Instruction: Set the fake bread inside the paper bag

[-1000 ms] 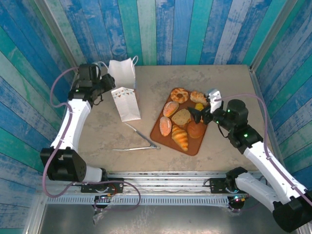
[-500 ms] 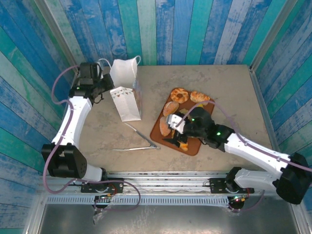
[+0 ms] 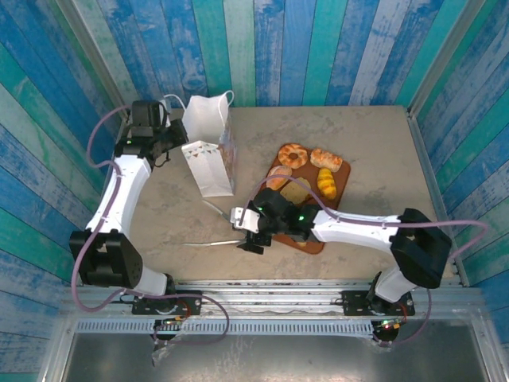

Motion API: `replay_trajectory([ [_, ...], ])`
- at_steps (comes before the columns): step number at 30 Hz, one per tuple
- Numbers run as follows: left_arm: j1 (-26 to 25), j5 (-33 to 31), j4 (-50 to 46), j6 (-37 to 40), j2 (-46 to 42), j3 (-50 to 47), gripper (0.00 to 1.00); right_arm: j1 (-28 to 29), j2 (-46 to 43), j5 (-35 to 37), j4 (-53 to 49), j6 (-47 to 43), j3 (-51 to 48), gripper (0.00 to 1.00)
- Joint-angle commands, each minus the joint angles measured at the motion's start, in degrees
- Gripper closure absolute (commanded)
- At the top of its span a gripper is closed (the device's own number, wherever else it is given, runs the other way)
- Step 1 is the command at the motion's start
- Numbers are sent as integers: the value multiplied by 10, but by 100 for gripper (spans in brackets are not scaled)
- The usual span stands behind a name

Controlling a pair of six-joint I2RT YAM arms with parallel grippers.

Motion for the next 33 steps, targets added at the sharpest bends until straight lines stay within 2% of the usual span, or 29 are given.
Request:
replay_trajectory([
  [1,1,13,14,5,18,18,93,14,46,42,-10,12,33,0],
  [10,1,13,15,8,15,16,93,21,144,65,-47,12,90,0],
  [27,0,25,21,8,12,13,93,14,235,51,-138,70,194,0],
  [33,1,26,23,8,11,10,93,11,261,38,-177,64,222,0],
])
